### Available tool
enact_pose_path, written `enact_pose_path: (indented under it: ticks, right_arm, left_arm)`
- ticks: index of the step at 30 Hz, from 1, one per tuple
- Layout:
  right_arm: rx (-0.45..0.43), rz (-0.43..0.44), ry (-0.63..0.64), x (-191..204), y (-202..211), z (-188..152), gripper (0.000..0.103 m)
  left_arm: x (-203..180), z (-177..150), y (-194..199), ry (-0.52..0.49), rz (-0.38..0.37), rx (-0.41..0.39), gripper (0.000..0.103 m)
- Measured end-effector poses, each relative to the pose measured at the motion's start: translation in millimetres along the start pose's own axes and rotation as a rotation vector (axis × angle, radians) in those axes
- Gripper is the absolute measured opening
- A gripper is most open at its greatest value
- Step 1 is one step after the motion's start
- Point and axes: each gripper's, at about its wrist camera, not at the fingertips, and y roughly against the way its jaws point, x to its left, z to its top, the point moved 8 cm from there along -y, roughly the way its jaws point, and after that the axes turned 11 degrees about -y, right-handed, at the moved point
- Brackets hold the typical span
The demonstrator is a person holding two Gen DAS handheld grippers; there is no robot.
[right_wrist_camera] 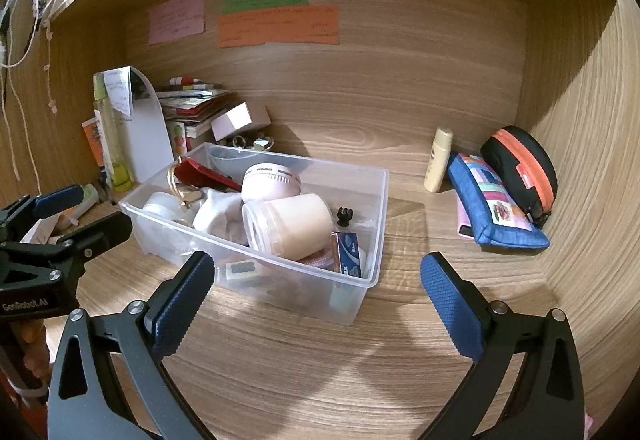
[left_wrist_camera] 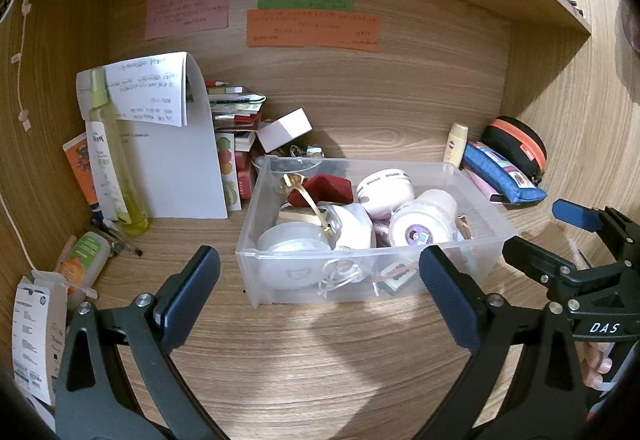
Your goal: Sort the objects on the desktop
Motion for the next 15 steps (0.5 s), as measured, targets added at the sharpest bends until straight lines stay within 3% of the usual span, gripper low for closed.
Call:
enact_pose_path:
  ticks: [15]
  right_arm:
    - [0.0, 0.021, -0.011, 1.3, 3.2, 1.7, 0.103]
  left_arm:
    - [6.0, 3.8, 1.7, 0.021, 0.017, 0.0, 0.102]
